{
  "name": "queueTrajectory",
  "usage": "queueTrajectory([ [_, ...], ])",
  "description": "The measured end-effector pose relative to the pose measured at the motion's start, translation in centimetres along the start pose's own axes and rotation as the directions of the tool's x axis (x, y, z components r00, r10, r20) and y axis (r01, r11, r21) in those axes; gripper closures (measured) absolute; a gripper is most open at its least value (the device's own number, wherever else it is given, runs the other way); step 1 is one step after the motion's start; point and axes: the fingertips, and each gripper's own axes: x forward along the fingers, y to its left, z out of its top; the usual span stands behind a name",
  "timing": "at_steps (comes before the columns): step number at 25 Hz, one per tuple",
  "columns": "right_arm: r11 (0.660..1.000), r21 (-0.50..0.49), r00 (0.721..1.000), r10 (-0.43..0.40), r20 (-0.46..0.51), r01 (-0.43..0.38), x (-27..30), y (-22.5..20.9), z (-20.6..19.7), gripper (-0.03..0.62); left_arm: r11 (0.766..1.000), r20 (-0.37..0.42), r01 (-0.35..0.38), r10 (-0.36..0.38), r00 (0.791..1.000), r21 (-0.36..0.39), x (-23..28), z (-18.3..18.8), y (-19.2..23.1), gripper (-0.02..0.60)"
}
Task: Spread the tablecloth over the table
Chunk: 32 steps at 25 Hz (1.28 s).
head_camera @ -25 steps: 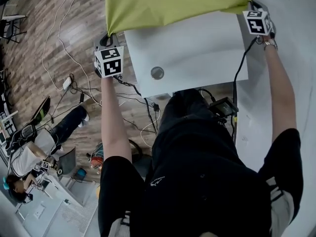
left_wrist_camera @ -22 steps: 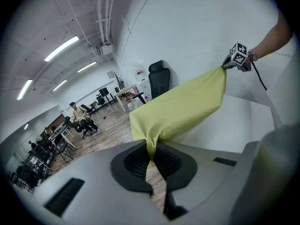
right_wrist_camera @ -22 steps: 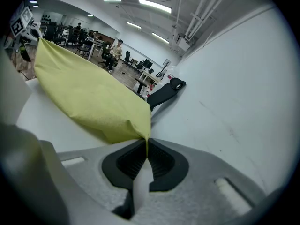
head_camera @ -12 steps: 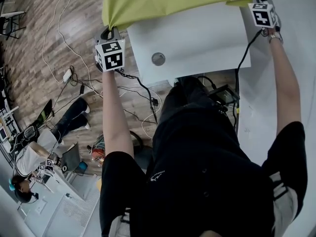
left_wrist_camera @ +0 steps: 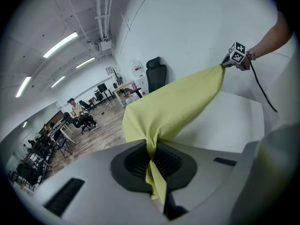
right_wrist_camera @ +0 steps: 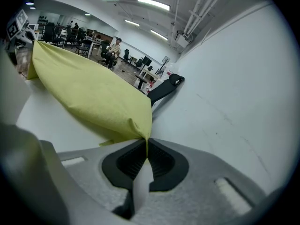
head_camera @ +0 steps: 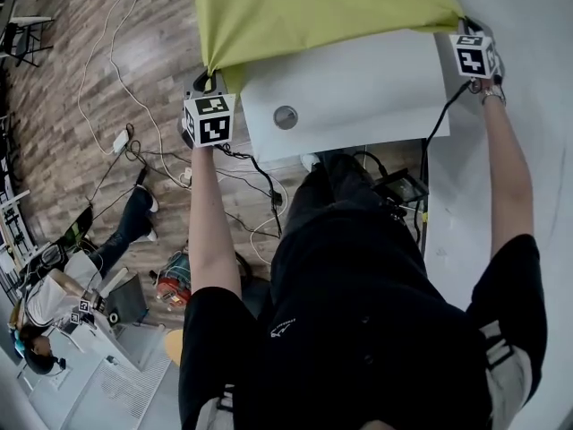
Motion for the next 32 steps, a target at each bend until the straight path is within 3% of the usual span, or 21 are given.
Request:
queueTrajectory([
  [17, 1.0, 0.003, 1.0, 0.018, -0.024, -0.018, -1.6, 1.5, -4.5, 0.585, 1.0, -0.021, 0.016, -0.016, 1.0, 0.018, -0.8, -2.5, -1.7, 0.574],
  [26, 1.0, 0.016, 0.999, 0.026, -0.036, -0.026, -0.9, -0.3, -5.5, 0.585, 1.0, -0.025, 0.024, -0.024, 0.999, 0.013, -0.2, -0.6, -2.6, 0.574],
  [32, 1.0, 0.017, 0.999, 0.014, -0.032, -0.013, -9.3, -0.3, -8.1, 0.585, 0.999, -0.003, 0.04, -0.04, 0.999, 0.024, -7.3, -2.3, -4.2, 0.574],
])
